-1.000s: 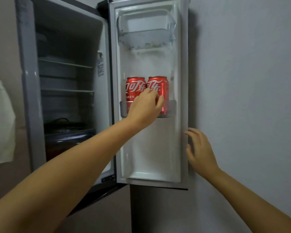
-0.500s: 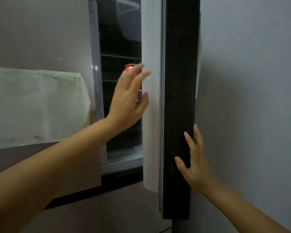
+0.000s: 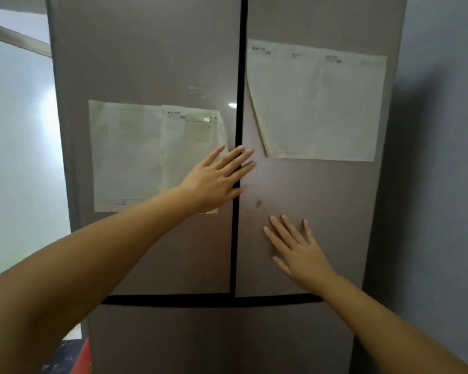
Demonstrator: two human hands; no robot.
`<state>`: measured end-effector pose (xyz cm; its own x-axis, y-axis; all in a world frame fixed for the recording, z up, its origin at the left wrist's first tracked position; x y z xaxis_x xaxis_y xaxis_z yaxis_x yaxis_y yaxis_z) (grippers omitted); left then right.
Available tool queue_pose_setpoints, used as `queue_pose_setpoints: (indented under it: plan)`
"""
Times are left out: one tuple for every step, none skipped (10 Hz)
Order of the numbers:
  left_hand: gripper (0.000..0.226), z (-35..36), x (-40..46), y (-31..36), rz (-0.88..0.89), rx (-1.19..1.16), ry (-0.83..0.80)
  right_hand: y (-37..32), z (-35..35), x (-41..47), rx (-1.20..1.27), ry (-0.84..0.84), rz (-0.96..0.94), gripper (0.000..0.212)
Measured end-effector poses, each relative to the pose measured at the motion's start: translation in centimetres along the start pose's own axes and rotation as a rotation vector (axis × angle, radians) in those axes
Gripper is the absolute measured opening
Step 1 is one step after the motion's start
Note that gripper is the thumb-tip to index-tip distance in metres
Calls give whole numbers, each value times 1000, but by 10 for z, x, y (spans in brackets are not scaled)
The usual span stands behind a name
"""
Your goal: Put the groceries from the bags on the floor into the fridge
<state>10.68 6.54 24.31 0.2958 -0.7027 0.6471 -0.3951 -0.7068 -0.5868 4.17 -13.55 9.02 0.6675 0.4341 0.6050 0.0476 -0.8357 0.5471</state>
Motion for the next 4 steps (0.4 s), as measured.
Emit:
queue_pose_setpoints:
  plan:
    - [62, 17, 0, 3, -65, -68, -41, -4, 12, 10, -11, -36, 38, 74]
    - [60, 19, -2, 5, -76, -80, -55, 1, 10, 11, -14, -63, 35, 78]
    - [68, 7, 1, 12, -110, -106, -140, -4, 2, 9, 66, -149, 6, 91]
    - [67, 9, -27, 37, -92, -194, -78, 3, -38, 14, 280, -254, 35, 69]
Point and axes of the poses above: each hand's wrist, its own x-axis towards the middle knuckle, its own z-axis out of the palm, y = z × x, the point moved 4 cm from there along x, towards the middle knuckle, and after that the axes turned 7 degrees about -z, right-handed, at the moved point
